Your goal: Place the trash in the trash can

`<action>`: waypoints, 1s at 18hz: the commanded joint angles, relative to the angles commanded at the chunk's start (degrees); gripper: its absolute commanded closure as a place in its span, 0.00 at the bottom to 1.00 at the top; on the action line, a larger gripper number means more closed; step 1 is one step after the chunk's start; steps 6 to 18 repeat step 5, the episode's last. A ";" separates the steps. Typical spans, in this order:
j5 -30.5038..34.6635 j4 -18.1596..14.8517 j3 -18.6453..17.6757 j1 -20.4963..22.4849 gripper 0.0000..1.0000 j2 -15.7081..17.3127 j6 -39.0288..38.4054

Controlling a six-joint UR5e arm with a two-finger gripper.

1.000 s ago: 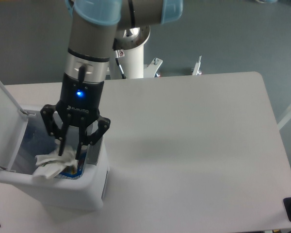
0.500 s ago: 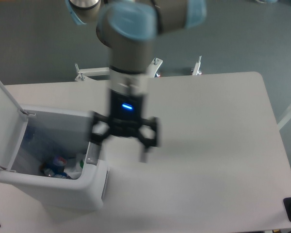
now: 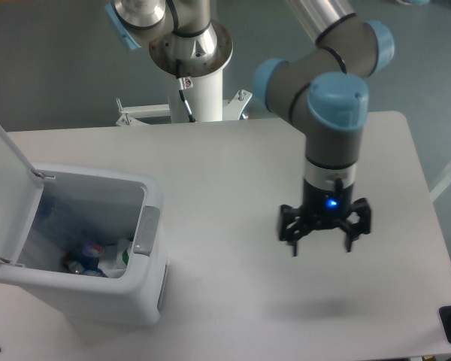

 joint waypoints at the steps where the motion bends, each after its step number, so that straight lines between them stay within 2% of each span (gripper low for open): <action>1: 0.01 -0.17 -0.09 -0.09 0.00 -0.09 2.55; 5: 0.01 -3.51 -0.27 -0.26 0.00 0.26 13.19; 18: 0.01 -3.51 -0.27 -0.26 0.00 0.26 13.19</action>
